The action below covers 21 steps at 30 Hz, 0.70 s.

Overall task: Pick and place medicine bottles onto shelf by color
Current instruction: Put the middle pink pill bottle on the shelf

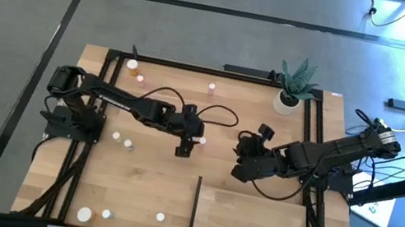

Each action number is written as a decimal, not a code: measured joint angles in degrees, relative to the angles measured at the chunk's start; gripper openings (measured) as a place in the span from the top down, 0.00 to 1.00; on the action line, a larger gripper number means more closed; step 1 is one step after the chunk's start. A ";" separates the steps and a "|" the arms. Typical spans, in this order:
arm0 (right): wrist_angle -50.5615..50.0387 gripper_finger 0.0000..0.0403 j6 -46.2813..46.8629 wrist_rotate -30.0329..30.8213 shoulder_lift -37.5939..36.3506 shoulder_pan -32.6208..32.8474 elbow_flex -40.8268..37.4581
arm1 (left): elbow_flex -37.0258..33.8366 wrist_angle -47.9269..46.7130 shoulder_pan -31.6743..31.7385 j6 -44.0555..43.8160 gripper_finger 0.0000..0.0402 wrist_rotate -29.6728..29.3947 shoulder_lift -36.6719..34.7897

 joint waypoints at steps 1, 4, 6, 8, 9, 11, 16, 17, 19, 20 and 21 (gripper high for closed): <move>0.15 0.56 0.02 -0.02 0.00 0.00 0.00 | 0.00 0.17 0.13 0.02 0.37 0.03 0.43; 0.38 0.56 0.02 -0.85 0.00 0.00 0.00 | 0.00 0.64 0.92 0.00 0.33 0.01 1.41; 0.44 0.56 0.02 -1.81 0.00 0.00 0.00 | 0.00 0.77 1.36 -0.04 0.29 -0.03 1.69; 0.56 0.56 0.02 -2.79 0.00 0.00 0.00 | 0.00 0.80 1.79 0.00 0.25 -0.01 2.11; 0.73 0.56 0.02 -3.25 0.00 0.00 0.00 | 0.00 0.77 1.94 0.00 0.23 -0.01 2.40; 0.88 0.56 0.02 -4.49 0.00 0.00 0.00 | 0.00 0.78 2.40 0.02 0.19 0.04 2.87; 1.11 0.56 0.02 -6.21 0.00 0.02 0.00 | 0.00 0.96 3.41 0.46 0.14 -0.03 5.12; 1.29 0.56 0.02 -6.47 0.00 0.02 0.00 | 0.00 0.84 3.55 0.48 0.14 0.01 5.49; 1.62 0.56 0.02 -6.60 0.00 0.02 0.00 | 0.00 1.09 3.86 0.48 0.13 0.96 6.24; 1.66 0.56 0.02 -6.60 0.00 0.02 0.00 | 0.00 1.15 4.02 0.52 0.13 1.68 6.51; 1.65 0.56 0.02 -6.60 0.00 0.02 0.00 | -0.01 1.47 4.20 0.54 0.13 2.21 6.90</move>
